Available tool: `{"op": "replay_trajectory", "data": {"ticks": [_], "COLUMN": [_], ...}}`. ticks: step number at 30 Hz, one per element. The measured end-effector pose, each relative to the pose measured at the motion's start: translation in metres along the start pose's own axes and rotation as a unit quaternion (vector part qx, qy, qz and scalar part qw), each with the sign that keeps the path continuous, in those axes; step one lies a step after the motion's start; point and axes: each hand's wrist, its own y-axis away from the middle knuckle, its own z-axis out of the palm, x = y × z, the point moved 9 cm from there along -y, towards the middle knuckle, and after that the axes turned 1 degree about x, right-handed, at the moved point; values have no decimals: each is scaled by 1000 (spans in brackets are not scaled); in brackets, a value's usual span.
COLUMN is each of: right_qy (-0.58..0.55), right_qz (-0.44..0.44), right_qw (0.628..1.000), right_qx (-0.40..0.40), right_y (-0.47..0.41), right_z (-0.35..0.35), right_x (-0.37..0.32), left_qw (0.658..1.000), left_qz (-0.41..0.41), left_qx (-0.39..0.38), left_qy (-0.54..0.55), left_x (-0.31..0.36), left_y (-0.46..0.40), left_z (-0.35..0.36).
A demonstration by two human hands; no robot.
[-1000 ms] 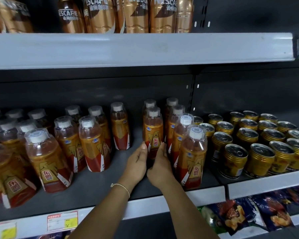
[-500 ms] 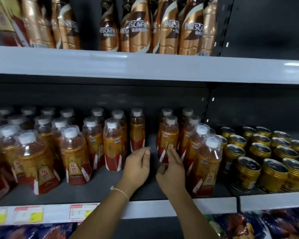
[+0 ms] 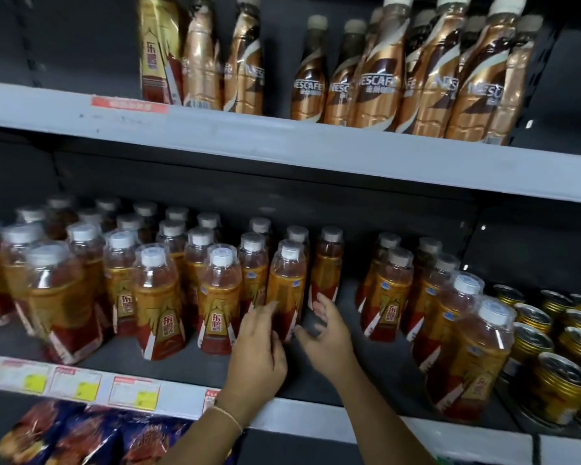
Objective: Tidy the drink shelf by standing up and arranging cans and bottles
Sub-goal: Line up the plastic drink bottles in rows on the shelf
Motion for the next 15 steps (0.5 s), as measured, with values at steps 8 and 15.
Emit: {"op": "replay_trajectory", "data": {"ticks": [8, 15], "right_qy": [-58, 27], "right_qz": [8, 24], "right_qw": [996, 999], "right_qx": [-63, -17], "right_y": [-21, -10], "right_z": [31, 19], "right_x": [1, -1], "left_qw": [999, 997], "left_qz": [-38, -69], "left_qx": [-1, 10], "left_qy": [17, 41], "left_x": [-10, -22], "left_y": [-1, -1], "left_z": [5, 5]}}
